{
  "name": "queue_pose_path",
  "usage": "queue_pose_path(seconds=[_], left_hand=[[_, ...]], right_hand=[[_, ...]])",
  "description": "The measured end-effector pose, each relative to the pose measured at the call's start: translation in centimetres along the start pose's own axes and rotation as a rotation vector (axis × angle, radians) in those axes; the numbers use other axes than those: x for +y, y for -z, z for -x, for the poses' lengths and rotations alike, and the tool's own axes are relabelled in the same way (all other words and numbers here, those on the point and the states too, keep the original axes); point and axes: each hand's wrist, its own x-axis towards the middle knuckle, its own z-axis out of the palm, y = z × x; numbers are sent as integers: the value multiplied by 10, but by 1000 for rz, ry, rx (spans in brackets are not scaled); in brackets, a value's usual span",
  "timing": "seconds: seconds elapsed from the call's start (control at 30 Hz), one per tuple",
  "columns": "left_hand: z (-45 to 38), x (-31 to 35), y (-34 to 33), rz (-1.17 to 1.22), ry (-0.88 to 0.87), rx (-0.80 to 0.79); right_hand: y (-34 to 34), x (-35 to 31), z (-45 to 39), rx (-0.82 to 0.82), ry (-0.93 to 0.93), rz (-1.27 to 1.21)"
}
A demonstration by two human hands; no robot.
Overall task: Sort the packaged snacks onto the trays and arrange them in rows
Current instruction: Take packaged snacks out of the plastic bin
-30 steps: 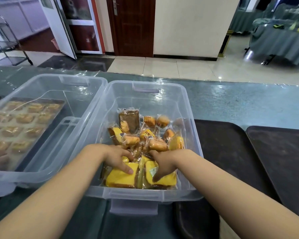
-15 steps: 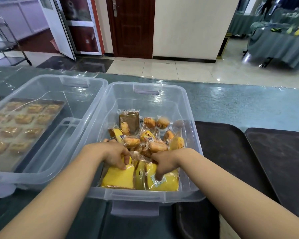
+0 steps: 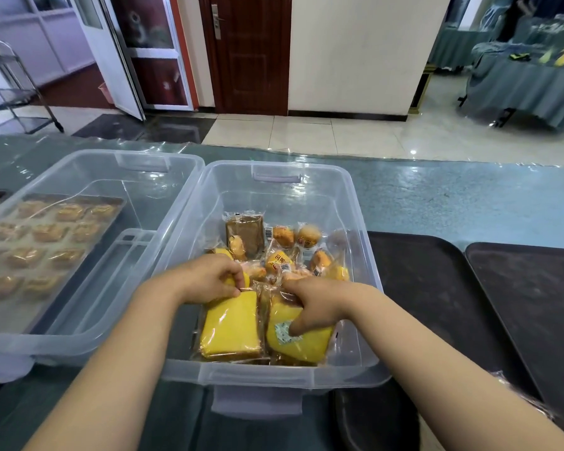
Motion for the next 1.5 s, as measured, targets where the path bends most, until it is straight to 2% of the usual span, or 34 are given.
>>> queue_pose_path(seconds=[0.2, 0.37, 0.53, 0.77, 0.93, 1.07, 1.27, 1.5], left_hand=[[5, 1, 6, 146, -120, 290], [8, 21, 22, 97, -188, 575], [19, 76, 35, 214, -234, 891], [-2, 210, 20, 159, -305, 965], [-47, 311, -19, 118, -397, 905], [-92, 381, -67, 171, -424, 771], [-147, 471, -161, 299, -347, 476], [-189, 524, -283, 403, -188, 89]], right_hand=[[8, 0, 0, 355, 43, -115], [17, -5, 11, 622, 30, -223], [40, 13, 61, 852, 55, -588], [60, 98, 158, 973, 132, -766], [48, 192, 230, 991, 80, -782], [25, 273, 281, 985, -8, -819], [-36, 382, 350, 902, -214, -952], [-138, 475, 398, 787, -526, -1273]])
